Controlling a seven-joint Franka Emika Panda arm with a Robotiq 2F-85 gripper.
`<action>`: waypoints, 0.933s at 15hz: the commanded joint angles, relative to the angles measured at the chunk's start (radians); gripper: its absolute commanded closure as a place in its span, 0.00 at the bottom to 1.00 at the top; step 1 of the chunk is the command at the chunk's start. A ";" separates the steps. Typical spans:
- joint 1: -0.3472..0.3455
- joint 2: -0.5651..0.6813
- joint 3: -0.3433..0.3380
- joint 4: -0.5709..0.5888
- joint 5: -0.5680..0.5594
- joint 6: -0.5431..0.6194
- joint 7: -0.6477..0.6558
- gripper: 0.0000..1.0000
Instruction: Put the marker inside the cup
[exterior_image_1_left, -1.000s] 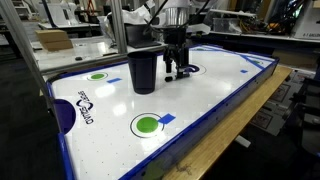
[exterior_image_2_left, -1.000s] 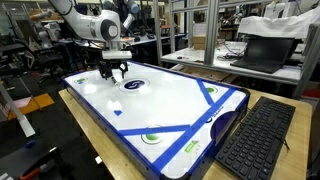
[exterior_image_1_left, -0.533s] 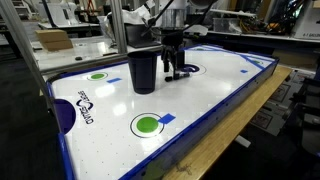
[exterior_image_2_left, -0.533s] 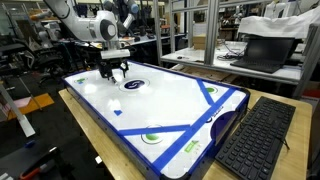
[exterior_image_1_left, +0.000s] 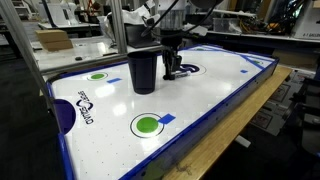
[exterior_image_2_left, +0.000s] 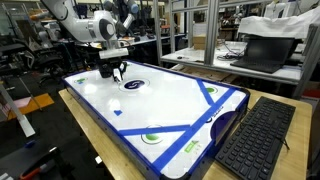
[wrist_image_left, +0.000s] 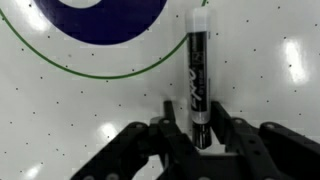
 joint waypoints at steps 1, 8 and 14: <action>0.011 -0.011 -0.012 -0.009 -0.017 0.016 0.033 0.89; -0.028 -0.113 0.012 -0.057 0.013 0.107 0.019 0.95; -0.074 -0.241 0.059 -0.120 0.079 0.250 -0.020 0.95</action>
